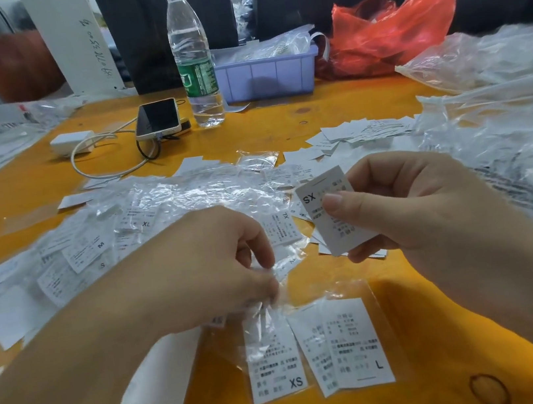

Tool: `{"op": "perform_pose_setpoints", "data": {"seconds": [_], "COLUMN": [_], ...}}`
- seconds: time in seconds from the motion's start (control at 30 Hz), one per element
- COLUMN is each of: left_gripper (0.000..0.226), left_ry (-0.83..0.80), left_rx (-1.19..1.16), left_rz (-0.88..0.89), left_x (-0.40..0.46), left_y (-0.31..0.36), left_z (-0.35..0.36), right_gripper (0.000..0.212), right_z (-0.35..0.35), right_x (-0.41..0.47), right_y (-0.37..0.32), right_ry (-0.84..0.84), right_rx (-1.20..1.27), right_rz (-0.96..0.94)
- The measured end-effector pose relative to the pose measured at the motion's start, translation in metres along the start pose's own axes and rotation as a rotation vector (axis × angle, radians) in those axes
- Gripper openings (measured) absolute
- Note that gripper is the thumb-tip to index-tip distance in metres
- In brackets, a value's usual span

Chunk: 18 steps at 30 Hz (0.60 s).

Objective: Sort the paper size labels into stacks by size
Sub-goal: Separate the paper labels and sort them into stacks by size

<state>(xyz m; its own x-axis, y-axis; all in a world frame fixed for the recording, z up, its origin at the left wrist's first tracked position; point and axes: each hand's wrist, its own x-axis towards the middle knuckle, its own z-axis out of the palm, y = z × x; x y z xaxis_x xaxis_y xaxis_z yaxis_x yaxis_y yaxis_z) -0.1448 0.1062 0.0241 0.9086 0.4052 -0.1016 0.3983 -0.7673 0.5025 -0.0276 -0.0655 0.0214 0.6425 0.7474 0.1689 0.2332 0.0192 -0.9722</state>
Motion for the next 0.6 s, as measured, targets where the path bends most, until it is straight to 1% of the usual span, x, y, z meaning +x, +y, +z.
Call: {"op": "perform_pose_setpoints", "data": {"seconds": [0.2,0.27,0.37,0.47,0.53,0.6], "left_gripper": [0.011,0.015,0.018,0.019,0.018,0.026], "left_ry": [-0.027,-0.03,-0.032,-0.004,0.034,0.101], "left_rx": [0.041,0.092,0.161,0.241,0.211,0.188], "left_rz": [0.016,0.01,0.016,0.041,0.059,0.07], "left_x": [0.002,0.003,0.004,0.003,-0.001,-0.006], "left_y": [0.001,0.0,0.0,0.003,0.008,0.011], "left_z": [0.004,0.006,0.01,0.01,0.004,-0.004], "right_gripper": [0.015,0.016,0.024,0.03,0.029,0.03], "right_z": [-0.001,-0.001,-0.001,-0.001,-0.001,-0.002], "right_x": [0.001,0.001,0.001,0.001,0.002,0.002], "right_y": [0.002,0.002,0.003,0.004,0.004,0.005], "right_ry": [-0.003,-0.004,-0.012,-0.012,-0.002,0.0], "right_rx": [-0.011,-0.012,-0.016,-0.031,-0.032,-0.05], "right_rz": [-0.001,-0.004,-0.004,-0.007,-0.013,-0.018]}}
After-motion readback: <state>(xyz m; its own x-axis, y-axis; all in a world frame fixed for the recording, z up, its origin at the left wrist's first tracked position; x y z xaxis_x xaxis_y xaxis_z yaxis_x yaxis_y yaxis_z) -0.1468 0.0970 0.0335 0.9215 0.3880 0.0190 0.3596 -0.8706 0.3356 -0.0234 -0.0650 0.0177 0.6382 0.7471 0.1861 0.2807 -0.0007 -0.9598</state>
